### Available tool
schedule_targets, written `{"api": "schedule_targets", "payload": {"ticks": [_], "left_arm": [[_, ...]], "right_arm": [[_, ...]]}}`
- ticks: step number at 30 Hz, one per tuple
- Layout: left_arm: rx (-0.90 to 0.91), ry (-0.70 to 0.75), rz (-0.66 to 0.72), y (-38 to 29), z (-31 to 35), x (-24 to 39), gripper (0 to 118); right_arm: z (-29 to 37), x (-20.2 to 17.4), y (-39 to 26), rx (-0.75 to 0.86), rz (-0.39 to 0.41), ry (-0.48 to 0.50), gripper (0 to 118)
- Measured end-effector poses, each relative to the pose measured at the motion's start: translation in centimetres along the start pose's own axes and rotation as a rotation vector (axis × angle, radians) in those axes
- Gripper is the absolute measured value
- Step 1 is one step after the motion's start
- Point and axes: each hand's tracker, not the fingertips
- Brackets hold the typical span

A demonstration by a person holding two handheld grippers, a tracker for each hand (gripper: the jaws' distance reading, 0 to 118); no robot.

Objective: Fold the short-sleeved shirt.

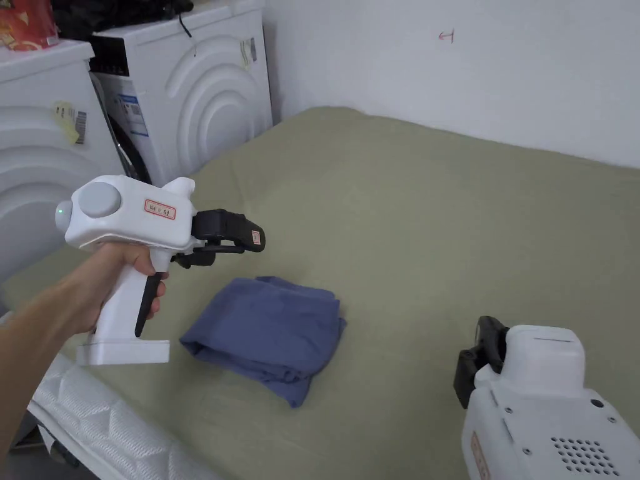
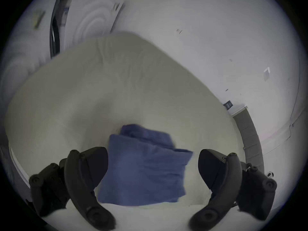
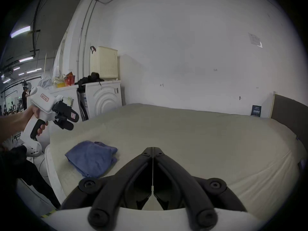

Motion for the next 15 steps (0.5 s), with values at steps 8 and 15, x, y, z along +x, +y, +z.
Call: {"api": "schedule_targets", "payload": {"ticks": [8, 15], "left_arm": [[0.173, -0.133, -0.25, -6.7, 0.2, 18.6, 1], [0.396, -0.045, -0.47, -16.1, -2.6, 37.3, 1]], "right_arm": [[7.8, 7.3, 3.9, 0.067, -0.034, -0.065, 1], [15.2, 18.5, 5.6, 0.076, -0.004, -0.237, 1]]}}
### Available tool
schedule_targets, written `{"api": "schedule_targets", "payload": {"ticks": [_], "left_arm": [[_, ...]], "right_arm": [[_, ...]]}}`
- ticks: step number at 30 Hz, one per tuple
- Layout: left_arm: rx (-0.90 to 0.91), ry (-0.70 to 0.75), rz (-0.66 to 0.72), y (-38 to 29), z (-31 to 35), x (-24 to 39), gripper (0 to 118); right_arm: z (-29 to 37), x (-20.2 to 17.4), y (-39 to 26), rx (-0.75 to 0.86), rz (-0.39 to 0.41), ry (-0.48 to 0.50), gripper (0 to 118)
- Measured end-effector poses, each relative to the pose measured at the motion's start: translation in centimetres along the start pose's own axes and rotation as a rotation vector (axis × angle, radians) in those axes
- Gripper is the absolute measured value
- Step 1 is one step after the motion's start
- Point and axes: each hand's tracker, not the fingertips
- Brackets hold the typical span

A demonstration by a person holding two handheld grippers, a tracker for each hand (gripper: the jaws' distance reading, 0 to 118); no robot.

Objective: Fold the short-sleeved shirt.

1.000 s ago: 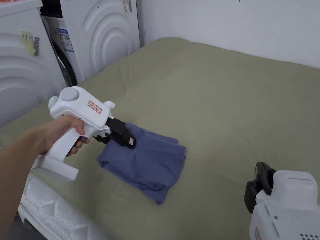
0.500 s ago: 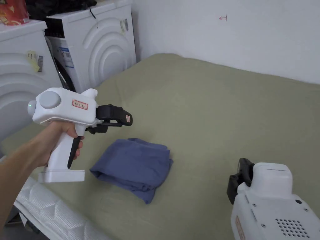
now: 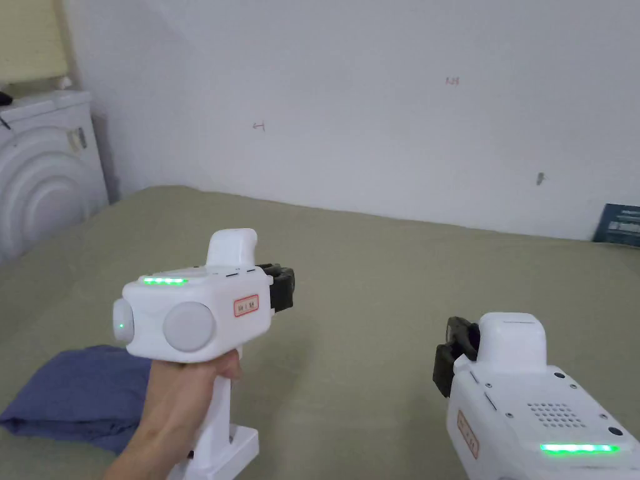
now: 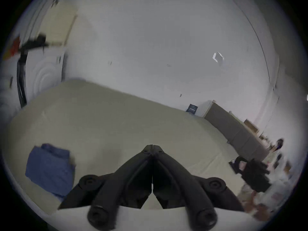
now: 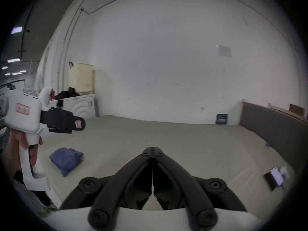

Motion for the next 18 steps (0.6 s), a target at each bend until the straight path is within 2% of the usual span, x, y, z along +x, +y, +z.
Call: {"api": "schedule_targets", "payload": {"ticks": [1, 5, 8, 13, 18], "left_arm": [[0.022, -0.008, 0.02, -0.3, 0.0, 2.2, 1], [0.145, 0.084, -0.153, -1.2, 0.3, 10.8, 0], [0.182, 0.126, -0.215, -1.1, 0.3, 14.0, 1], [0.183, 0.124, -0.178, -0.9, 0.5, 15.0, 1], [0.193, 0.145, -0.204, -1.1, 1.1, 15.1, 1]], "right_arm": [[0.5, 1.7, 0.3, -0.008, 0.003, -0.024, 1], [2.4, 7.5, 1.1, 0.005, 0.002, -0.119, 1], [3.2, 10.2, 1.5, 0.012, 0.014, -0.183, 1], [3.9, 11.9, 2.0, 0.042, 0.007, -0.224, 1], [4.0, 11.6, 2.4, 0.066, 0.007, -0.238, 1]]}}
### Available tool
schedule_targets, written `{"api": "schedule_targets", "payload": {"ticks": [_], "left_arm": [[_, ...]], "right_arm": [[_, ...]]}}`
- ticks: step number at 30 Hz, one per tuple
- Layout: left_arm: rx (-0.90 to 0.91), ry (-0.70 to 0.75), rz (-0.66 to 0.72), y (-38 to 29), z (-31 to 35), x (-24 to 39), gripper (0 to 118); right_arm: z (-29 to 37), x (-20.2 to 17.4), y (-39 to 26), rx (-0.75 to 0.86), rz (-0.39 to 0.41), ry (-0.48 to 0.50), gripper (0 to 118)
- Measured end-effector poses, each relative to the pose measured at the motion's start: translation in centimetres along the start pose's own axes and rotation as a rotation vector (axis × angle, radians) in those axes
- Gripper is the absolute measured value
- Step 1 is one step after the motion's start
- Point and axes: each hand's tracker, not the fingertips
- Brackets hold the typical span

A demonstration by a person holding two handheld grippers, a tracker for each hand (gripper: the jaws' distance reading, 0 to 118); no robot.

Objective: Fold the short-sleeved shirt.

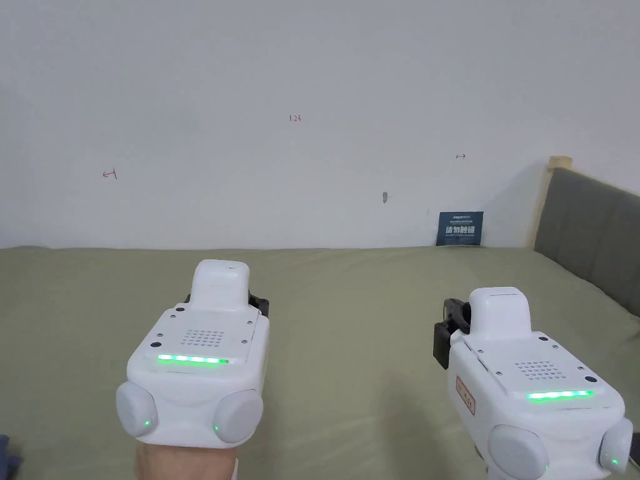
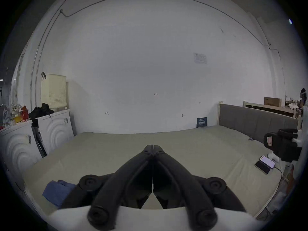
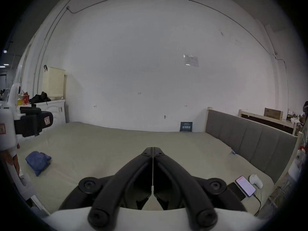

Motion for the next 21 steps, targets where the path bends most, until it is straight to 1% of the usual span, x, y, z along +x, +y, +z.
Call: {"api": "schedule_targets", "payload": {"ticks": [9, 10, 11, 12, 13, 14, 15, 16, 17, 19, 21], "left_arm": [[0.017, 0.033, -0.016, 0.1, 0.6, -0.9, 1], [0.017, 0.038, -0.015, 0.1, 0.6, -1.1, 3], [0.013, 0.047, -0.014, 0.0, 0.5, -1.3, 6], [0.01, 0.055, -0.013, 0.0, 0.5, -1.5, 19], [0.007, 0.073, -0.017, -0.1, 0.4, -1.6, 45], [-0.003, 0.098, -0.026, -0.1, 0.3, -1.7, 85], [-0.016, 0.098, -0.025, 0.0, 0.1, -1.8, 118], [-0.038, 0.085, -0.013, -0.1, -0.3, -2.0, 118], [-0.017, 0.089, -0.009, -0.2, 0.1, -2.1, 118], [-0.012, 0.118, -0.023, 0.0, 0.1, -2.0, 118], [0.001, 0.121, -0.012, 0.2, 0.2, -2.1, 118]], "right_arm": [[-0.4, -2.0, 0.3, 0.013, 0.012, 0.027, 1], [-0.5, -2.2, 0.2, 0.018, 0.014, 0.027, 5], [-0.5, -2.4, 0.3, 0.019, 0.018, 0.023, 17], [-0.6, -2.5, 0.4, 0.016, 0.022, 0.016, 59], [-0.7, -2.6, 0.5, 0.009, 0.023, 0.011, 100], [-1.0, -2.6, 0.6, -0.006, 0.016, 0.012, 118], [-1.1, -2.5, 0.6, -0.015, 0.006, 0.018, 116], [-1.0, -2.6, 0.7, 0.08, -0.019, 0.012, 118], [-1.4, -2.9, 1.0, 0.04, -0.002, 0.008, 118], [-2.0, -3.1, 1.4, 0.037, 0.006, 0.014, 118], [-0.3, -2.7, 0.9, 0.035, 0.003, 0.016, 118]]}}
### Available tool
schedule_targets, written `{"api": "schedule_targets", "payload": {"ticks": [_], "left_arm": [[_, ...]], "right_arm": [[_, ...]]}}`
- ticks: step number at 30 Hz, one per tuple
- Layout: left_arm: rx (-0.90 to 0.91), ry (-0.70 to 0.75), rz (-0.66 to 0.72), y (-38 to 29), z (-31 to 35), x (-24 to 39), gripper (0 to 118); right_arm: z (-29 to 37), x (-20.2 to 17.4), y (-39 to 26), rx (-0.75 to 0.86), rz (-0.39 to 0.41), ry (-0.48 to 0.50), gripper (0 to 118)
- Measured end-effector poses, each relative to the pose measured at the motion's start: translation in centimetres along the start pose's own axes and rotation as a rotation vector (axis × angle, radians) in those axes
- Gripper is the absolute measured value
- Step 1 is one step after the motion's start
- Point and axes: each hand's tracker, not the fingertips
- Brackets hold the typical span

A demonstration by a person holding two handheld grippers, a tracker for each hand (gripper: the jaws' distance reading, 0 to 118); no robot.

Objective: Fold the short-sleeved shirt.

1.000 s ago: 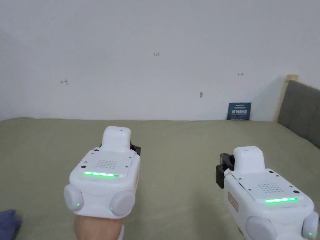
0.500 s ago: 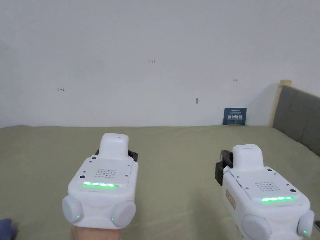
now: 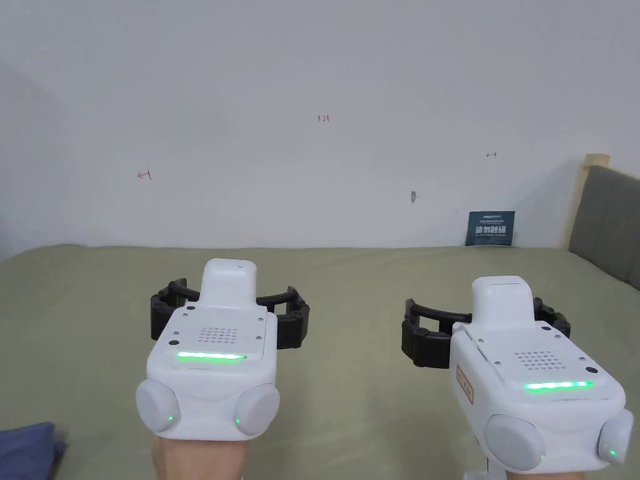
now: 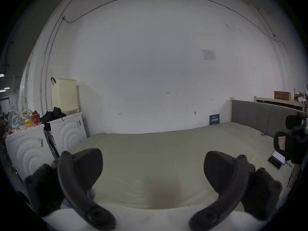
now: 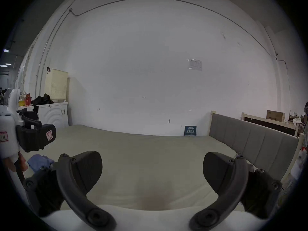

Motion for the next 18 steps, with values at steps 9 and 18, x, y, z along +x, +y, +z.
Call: {"api": "schedule_targets", "payload": {"ticks": [9, 18], "left_arm": [[-0.08, -0.122, 0.06, 1.3, -0.1, -0.8, 118], [-0.108, -0.16, 0.117, 1.0, -0.1, -1.7, 118]], "right_arm": [[-0.2, -0.1, 0.4, -0.02, -0.001, 0.013, 118], [-0.3, 0.0, 0.9, -0.046, -0.027, 0.043, 118]]}}
